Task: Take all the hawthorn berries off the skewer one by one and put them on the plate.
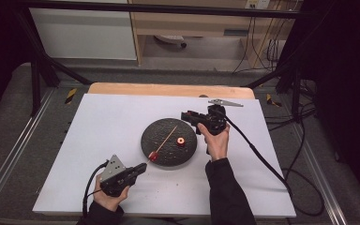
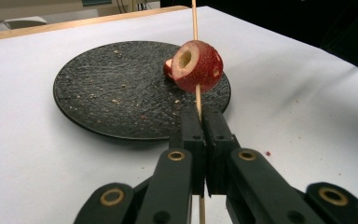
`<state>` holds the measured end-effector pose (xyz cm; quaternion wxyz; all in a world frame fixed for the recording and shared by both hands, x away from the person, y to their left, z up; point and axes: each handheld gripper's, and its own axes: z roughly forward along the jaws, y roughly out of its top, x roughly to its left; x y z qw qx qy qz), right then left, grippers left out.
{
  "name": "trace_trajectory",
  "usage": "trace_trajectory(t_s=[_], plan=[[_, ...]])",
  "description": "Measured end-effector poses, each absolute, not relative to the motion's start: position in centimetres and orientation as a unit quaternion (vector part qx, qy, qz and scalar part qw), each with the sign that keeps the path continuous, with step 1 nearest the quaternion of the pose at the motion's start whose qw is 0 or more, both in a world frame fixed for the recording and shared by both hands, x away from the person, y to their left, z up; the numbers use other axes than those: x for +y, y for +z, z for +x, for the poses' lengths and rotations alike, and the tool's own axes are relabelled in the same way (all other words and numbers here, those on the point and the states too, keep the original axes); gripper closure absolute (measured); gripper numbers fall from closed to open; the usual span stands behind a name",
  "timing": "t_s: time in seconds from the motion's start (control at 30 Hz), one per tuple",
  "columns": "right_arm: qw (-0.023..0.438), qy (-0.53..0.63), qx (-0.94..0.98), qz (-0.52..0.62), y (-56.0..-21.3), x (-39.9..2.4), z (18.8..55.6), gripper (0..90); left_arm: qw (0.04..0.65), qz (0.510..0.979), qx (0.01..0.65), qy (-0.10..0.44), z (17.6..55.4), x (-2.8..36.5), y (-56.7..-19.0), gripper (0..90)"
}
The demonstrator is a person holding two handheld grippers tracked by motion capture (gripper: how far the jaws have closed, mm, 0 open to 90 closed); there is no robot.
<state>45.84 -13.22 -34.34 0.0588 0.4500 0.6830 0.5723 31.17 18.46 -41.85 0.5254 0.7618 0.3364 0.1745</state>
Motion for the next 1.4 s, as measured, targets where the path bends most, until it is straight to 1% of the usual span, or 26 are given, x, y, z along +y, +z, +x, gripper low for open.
trace_trajectory(t_s=[0.17,0.2,0.57,0.8,1.1,1.23,1.3,1.33,1.37,1.4], plan=[[0.062,0.559,0.69,0.456,-35.3,-13.1,46.5,62.0,0.526,0.76,0.339,0.175,31.2,18.7,-41.8,88.2],[0.06,0.549,0.695,0.461,-36.1,-12.8,46.9,62.0,0.527,0.759,0.34,0.175,31.2,18.7,-41.8,88.2],[0.052,0.498,0.722,0.478,-40.9,-10.8,48.6,61.9,0.524,0.76,0.341,0.176,31.3,18.8,-41.8,88.2],[0.06,0.466,0.737,0.486,-43.2,-10.1,49.4,61.8,0.524,0.761,0.342,0.175,31.4,18.8,-41.8,88.2],[0.063,0.444,0.747,0.491,-44.8,-9.7,49.7,61.4,0.522,0.762,0.341,0.175,31.4,18.7,-41.8,88.2],[0.068,0.445,0.747,0.489,-44.6,-9.7,49.6,56.5,0.521,0.762,0.341,0.174,31.4,18.7,-41.9,88.3],[0.072,0.45,0.746,0.485,-44.1,-9.8,49.4,52.0,0.521,0.763,0.341,0.175,31.4,18.7,-41.9,88.2],[0.078,0.457,0.745,0.479,-43.4,-10.0,49.0,46.3,0.521,0.763,0.341,0.175,31.4,18.7,-41.9,88.2],[0.079,0.461,0.746,0.475,-43.0,-10.0,48.8,42.7,0.521,0.763,0.341,0.175,31.4,18.7,-41.9,88.2],[0.079,0.461,0.746,0.475,-43.0,-10.0,48.8,42.7,0.521,0.763,0.342,0.175,31.4,18.7,-41.9,88.2]])
